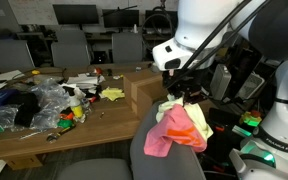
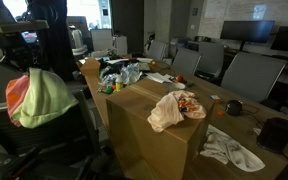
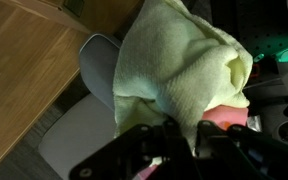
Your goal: Hang the shirts that are on the box on the back of the chair
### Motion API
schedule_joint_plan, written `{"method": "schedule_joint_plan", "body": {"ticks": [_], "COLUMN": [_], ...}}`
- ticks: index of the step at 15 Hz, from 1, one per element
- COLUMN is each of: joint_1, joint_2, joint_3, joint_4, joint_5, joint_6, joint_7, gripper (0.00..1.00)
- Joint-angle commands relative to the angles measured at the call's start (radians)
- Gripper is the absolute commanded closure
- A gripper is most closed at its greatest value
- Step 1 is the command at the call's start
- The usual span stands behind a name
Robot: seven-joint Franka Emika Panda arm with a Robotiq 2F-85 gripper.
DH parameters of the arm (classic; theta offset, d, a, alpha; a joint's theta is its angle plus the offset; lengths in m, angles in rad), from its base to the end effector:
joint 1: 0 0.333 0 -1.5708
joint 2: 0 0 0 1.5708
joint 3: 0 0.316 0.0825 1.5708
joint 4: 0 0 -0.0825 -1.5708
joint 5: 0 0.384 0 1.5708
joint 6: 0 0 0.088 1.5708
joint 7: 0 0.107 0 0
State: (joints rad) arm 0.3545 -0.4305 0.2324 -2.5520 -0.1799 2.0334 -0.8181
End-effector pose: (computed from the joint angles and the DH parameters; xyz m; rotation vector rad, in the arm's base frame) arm 0.3332 0.2083 0.4070 2.1507 1.9411 -0.1943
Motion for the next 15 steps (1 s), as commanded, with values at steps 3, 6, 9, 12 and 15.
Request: {"method": "schedule_joint_plan", "body": {"ticks": [3, 6, 9, 12, 15], "joint_1": [0.008, 0.005, 0.002, -0.002, -0.002], "joint_2": [0.018, 0.030, 0.043, 0.050, 0.048], "joint_3": [0.013, 0.017, 0.016, 0.013, 0.009], "joint_4": [0.001, 0.000, 0.003, 0.000, -0.004], "joint_5": [-0.046, -0.076, -0.099, -0.122, -0.133], "joint_6": [0.116, 0.162, 0.181, 0.189, 0.178], "joint_7": [0.064, 0.086, 0.100, 0.112, 0.108], "gripper": [0.97, 0.97, 0.97, 0.97, 0.97]}}
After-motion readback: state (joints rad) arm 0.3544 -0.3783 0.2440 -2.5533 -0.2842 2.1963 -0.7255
